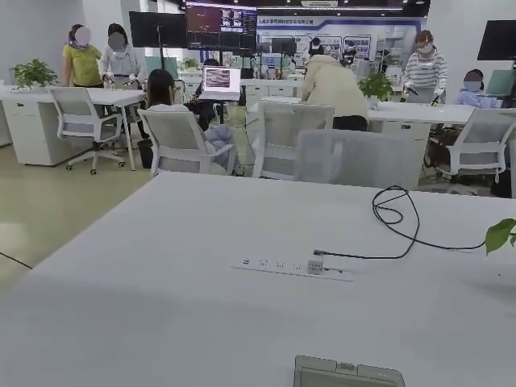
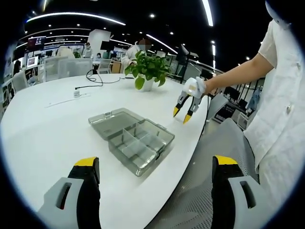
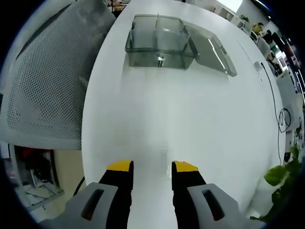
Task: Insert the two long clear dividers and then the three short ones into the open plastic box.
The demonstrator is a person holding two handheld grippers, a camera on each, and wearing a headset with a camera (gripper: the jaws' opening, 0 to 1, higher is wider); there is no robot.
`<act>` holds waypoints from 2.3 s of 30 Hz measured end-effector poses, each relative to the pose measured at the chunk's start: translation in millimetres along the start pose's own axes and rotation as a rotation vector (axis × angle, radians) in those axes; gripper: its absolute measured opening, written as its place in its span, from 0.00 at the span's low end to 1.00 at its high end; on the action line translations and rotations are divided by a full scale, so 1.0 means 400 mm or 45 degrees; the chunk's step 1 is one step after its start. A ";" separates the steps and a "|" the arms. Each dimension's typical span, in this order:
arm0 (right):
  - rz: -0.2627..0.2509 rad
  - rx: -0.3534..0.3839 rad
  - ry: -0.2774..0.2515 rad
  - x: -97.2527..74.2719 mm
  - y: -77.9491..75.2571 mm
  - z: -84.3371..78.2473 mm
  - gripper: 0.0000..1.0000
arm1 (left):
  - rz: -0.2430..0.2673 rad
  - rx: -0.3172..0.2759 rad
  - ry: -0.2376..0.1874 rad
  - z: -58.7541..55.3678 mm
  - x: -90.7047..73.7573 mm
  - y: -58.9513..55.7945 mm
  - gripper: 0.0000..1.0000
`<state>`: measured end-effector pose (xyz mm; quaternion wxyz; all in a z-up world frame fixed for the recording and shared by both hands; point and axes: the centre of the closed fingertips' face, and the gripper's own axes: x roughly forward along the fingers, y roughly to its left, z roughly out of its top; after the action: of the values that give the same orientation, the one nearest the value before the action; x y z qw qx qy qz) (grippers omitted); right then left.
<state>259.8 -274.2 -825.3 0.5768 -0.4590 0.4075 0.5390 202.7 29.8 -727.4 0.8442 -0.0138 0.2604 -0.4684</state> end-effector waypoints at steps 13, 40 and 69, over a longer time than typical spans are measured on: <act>-0.163 0.046 -0.265 -0.139 -0.024 0.243 0.33 | -0.061 -0.205 -0.178 0.122 0.025 -0.035 0.94; -0.278 -0.102 -0.456 -0.284 0.074 0.570 0.33 | -0.308 -0.652 -0.193 0.233 0.160 -0.159 0.41; -0.286 -0.185 -0.430 -0.283 0.089 0.590 0.33 | -0.343 -0.757 -0.147 0.214 0.176 -0.186 0.00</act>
<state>208.5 -73.6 -661.2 0.6588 -0.4451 0.2116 0.5684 213.0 -86.9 -663.5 0.7469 -0.3203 0.3334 -0.4778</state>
